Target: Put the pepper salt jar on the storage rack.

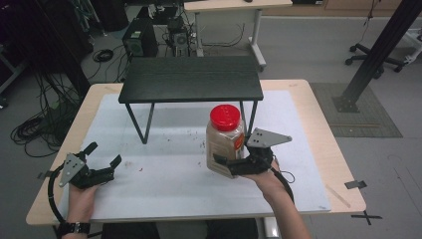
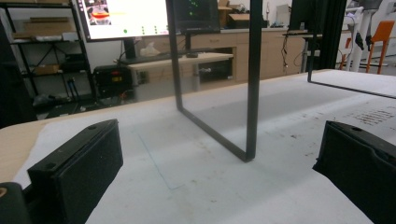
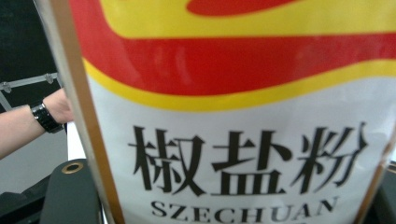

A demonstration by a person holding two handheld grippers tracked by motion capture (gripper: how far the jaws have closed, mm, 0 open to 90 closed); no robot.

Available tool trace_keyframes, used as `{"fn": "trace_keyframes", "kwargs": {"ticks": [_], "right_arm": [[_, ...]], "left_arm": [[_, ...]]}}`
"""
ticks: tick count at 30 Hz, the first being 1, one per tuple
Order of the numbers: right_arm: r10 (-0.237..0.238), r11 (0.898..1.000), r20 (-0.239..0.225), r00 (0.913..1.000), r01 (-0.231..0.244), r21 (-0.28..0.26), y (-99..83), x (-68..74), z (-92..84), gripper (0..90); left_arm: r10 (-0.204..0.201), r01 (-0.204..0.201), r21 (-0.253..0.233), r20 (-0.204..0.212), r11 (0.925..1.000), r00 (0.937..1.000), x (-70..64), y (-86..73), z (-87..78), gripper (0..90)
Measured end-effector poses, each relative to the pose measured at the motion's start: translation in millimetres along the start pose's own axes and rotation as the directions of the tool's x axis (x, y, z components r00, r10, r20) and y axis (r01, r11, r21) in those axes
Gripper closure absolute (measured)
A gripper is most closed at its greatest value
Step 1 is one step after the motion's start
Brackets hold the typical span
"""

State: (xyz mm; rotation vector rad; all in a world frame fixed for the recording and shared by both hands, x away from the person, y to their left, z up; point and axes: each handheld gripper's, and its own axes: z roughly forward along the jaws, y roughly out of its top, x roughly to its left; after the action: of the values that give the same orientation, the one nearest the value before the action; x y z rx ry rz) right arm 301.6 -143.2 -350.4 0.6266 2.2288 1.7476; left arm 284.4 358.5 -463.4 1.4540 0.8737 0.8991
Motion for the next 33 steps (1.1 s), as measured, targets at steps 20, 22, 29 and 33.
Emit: {"fn": "trace_keyframes", "kwargs": {"ticks": [20, 22, 29, 33], "right_arm": [[-0.007, 1.0, 0.016, 0.9998, 0.008, -0.027, 46.9, 0.0, -12.8, 25.5], [-0.014, 1.0, 0.022, 0.9997, 0.014, -0.026, 51.2, -0.2, -14.1, 25.5], [-0.02, 0.999, 0.031, 0.9993, 0.021, -0.041, 66.1, -0.7, -20.2, 25.5], [-0.021, 0.999, 0.04, 0.999, 0.022, -0.047, 72.8, -1.1, -22.0, 25.5]], "left_arm": [[0.0, 0.0, -0.001, 0.002, 1.0, 1.0, 0.2, 0.1, -0.2, 0.4], [0.0, 0.0, -0.001, 0.002, 1.0, 1.0, 0.3, 0.1, -0.2, 0.3], [-0.001, 0.001, -0.001, 0.003, 1.0, 1.0, 0.3, 0.1, -0.3, 0.4], [-0.002, 0.002, -0.002, 0.004, 1.0, 1.0, 0.3, 0.1, -0.2, 0.4]]}}
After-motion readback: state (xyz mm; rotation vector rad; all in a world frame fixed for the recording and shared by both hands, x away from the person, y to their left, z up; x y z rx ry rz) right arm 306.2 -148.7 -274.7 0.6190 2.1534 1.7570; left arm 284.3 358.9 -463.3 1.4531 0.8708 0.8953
